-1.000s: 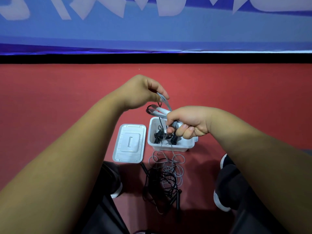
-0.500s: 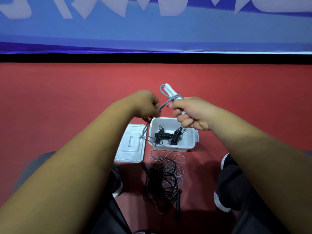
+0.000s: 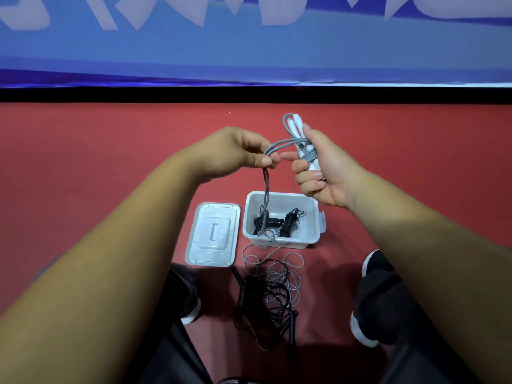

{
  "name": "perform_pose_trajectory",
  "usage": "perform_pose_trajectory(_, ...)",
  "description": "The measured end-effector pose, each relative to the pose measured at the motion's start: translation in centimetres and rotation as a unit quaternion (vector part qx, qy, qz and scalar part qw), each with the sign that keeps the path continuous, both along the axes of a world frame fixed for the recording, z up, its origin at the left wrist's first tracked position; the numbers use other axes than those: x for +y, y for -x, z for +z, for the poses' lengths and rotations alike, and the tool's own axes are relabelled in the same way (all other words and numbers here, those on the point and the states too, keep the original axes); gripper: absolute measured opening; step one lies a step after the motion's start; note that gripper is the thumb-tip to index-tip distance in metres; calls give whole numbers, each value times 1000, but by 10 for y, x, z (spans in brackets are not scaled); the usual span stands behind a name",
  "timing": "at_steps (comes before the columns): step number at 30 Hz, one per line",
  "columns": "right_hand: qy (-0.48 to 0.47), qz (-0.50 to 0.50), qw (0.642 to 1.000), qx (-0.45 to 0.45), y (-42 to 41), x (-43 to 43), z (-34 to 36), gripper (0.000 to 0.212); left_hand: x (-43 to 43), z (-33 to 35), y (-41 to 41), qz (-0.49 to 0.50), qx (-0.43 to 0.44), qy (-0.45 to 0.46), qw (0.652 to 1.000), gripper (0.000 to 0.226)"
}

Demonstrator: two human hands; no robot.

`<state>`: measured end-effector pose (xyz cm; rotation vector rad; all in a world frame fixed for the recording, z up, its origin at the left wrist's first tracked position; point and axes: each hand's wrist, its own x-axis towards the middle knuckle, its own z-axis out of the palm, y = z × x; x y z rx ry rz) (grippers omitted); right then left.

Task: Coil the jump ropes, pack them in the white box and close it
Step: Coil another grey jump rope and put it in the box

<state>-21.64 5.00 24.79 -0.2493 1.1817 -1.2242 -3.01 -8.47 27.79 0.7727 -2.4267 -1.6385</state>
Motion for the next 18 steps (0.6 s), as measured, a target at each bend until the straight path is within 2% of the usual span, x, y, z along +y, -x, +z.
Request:
perform_pose_trajectory(4,6,-2,1000,-19,0,0,8,45,-6,2,-7,-26,-63,59,996,25)
perform_pose_trajectory(8,21,10,999,-26,-1,2,15,21,-6,-1,-6,-26,-123,128,984,16)
perform_pose_trajectory(10,24,18,999,-28,-1,3,17,19,-4,-4,-2,-21,-150,160,975,9)
perform_pose_trajectory(12,23,35,999,-23,-1,3,18,22,-4,-9,1,-20,-178,176,968,16)
perform_pose_trajectory(15,21,62,998,-17,-2,4,18,20,-6,-14,4,-28,-207,172,963,22)
perform_pose_trajectory(18,29,78,996,-12,-5,6,19,16,-5,-17,6,-22,-209,167,963,19)
